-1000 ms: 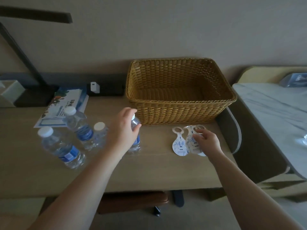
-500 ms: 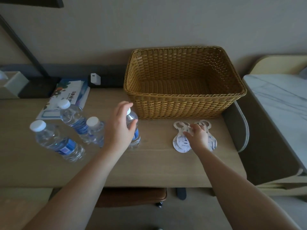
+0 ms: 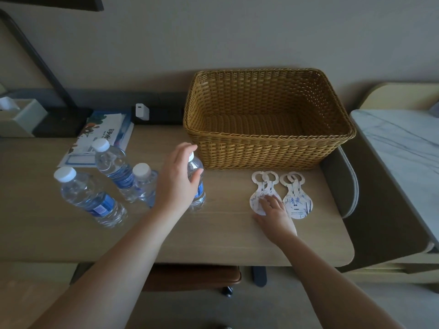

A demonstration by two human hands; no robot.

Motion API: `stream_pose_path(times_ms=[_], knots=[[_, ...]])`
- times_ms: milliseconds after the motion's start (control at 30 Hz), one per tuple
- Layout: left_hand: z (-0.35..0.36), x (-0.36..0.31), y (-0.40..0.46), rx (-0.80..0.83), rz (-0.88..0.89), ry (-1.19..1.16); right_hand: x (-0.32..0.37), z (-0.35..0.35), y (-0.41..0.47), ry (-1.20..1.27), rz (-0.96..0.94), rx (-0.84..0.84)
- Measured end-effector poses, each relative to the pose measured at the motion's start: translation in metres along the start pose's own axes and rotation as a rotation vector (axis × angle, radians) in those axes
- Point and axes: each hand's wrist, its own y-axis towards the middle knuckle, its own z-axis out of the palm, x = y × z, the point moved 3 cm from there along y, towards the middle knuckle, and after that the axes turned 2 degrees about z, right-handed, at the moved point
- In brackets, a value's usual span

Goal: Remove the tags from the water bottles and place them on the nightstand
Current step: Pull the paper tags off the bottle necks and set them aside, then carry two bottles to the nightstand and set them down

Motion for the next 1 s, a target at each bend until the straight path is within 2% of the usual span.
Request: stream_pose_path(times_ms=[267, 467, 633, 833, 1000], knots=[[-0.018, -0.004, 0.002, 0.034, 0.033, -0.023, 0.062, -0.021, -0.01, 0.142, -0.113, -0.069], [-0.054, 0.011, -0.013, -0.11, 0.036, 0.02, 0.142, -0.046, -0.014, 0.38, -0.28, -0.156], [-0.066, 0.043, -0.04, -0.154, -0.146, -0.055, 0.186, -0.051, -0.009, 0.524, -0.302, -0.128], [-0.041, 0.081, -0.055, 0.016, -0.497, -0.406, 0.203, -0.041, 0.003, 0.598, -0.275, -0.096], [-0.028, 0.091, -0.058, 0.022, -0.545, -0.436, 0.205, -0.031, 0.007, 0.635, -0.229, -0.113]])
